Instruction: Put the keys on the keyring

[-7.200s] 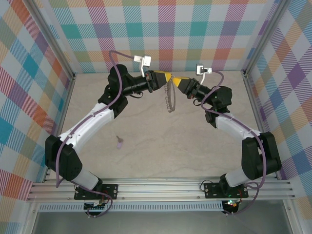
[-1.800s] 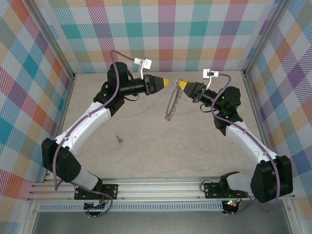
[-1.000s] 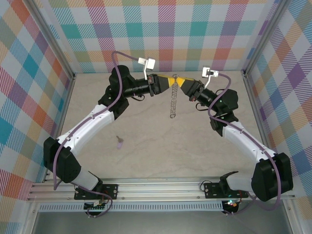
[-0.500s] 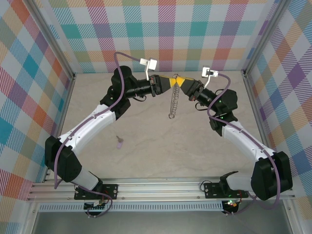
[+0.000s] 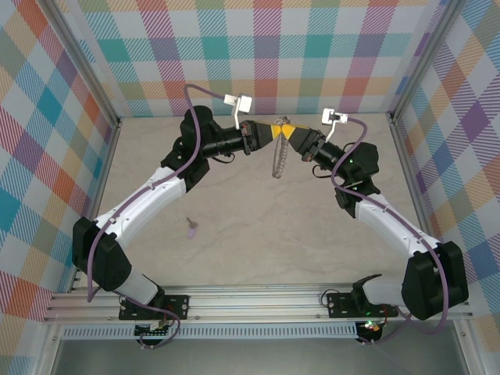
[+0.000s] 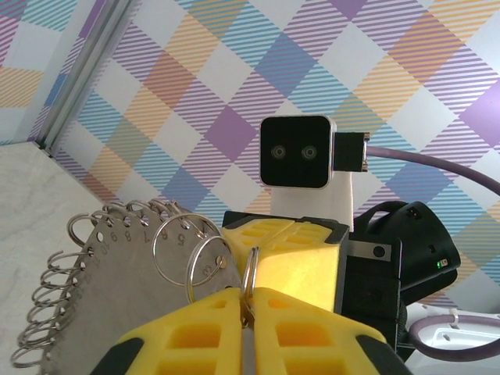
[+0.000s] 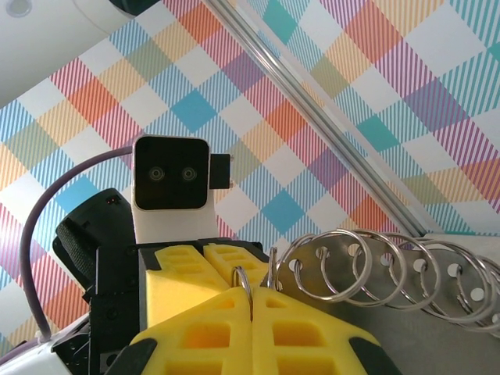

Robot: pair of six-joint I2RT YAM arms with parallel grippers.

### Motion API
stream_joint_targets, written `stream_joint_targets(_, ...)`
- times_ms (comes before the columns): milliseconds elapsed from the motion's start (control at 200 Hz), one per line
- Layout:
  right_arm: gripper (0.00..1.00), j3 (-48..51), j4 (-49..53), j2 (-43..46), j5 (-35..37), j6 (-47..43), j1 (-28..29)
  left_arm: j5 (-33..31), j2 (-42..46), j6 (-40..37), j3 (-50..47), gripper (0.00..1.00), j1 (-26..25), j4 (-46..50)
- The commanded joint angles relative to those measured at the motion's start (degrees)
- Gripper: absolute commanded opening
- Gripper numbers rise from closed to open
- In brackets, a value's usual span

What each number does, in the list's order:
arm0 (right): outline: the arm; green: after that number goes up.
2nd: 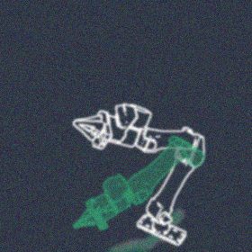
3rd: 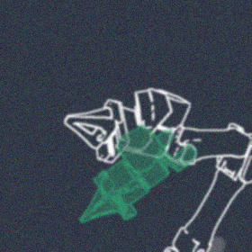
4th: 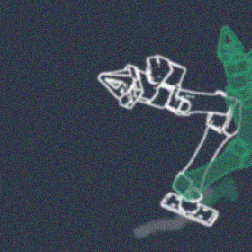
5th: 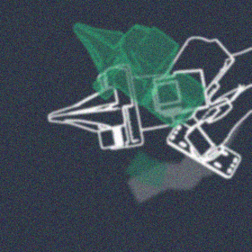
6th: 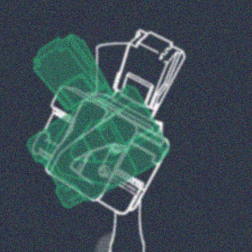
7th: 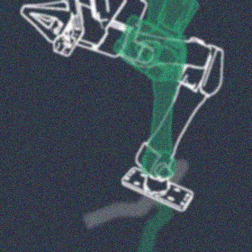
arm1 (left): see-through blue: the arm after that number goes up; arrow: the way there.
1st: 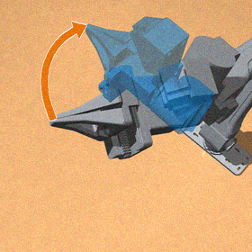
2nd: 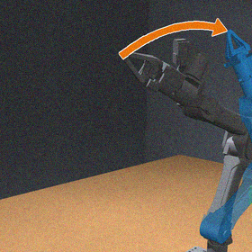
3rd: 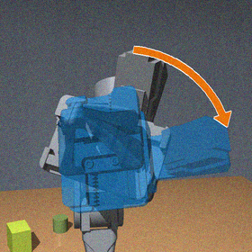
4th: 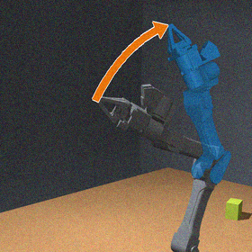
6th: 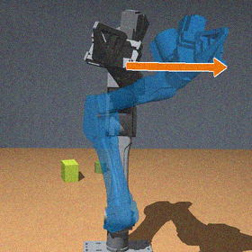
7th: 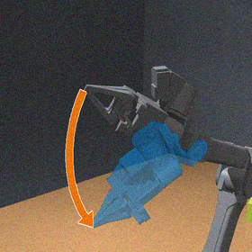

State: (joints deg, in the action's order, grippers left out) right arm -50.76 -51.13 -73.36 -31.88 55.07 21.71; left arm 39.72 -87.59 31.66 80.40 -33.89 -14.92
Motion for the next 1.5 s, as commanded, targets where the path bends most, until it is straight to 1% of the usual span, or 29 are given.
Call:
stream_joint_targets(0,0.0,-0.2,-1.2,0.3,-0.6,-0.1,0.3,-0.3,-0.2,-1.7,-0.1,0.05,-0.6,-0.5)
stream_joint_targets(105,0.0,-0.3,-0.8,0.2,-0.3,0.0,0.4,-0.6,0.0,-1.7,-0.6,0.03,-0.6,-0.6)
stream_joint_targets(355,0.0,-1.1,0.0,-0.9,-0.5,0.9,0.2,-1.9,0.2,-2.8,-2.3,0.03,-0.6,0.0)
stream_joint_targets(490,0.0,-0.9,0.5,-0.7,0.0,0.8,0.3,-1.7,-0.4,-3.3,-1.5,0.03,-0.4,0.9)
stream_joint_targets(560,0.0,-1.2,1.5,-0.4,0.2,0.2,0.3,-1.6,-0.5,-3.5,-0.8,0.11,0.1,1.5)
stream_joint_targets(585,0.0,-1.3,2.1,-0.2,0.6,0.1,0.3,-1.6,-0.4,-3.4,-0.5,0.16,0.4,1.7)
stream_joint_targets(645,0.0,-1.5,2.7,0.1,0.7,-0.2,0.2,-1.4,0.0,-3.2,0.0,0.23,1.1,1.8)
stream_joint_targets(705,0.0,-1.5,3.5,0.4,1.0,-0.6,0.2,-1.1,0.7,-3.0,0.2,0.32,2.0,2.0)
stream_joint_targets(810,0.0,-1.1,4.0,1.0,1.0,-1.0,0.2,-0.1,1.9,-2.6,0.6,0.41,3.1,2.0)
stream_joint_targets(890,0.0,-0.8,3.7,1.1,0.8,-0.9,0.2,0.8,2.9,-2.5,0.5,0.44,3.6,1.9)
stream_joint_targets(1040,0.0,-0.7,3.3,1.5,0.3,-0.5,0.2,2.4,4.2,-2.7,-0.3,0.45,4.2,2.1)
stream_joint_targets(1220,0.0,-0.9,2.4,1.3,-0.5,0.3,0.2,6.1,4.4,-1.9,-0.9,0.39,4.4,-0.2)
stream_joint_targets(1495,0.0,-1.4,-1.5,0.0,-2.7,2.7,0.1,8.3,2.8,0.1,-1.3,0.37,4.3,-2.5)
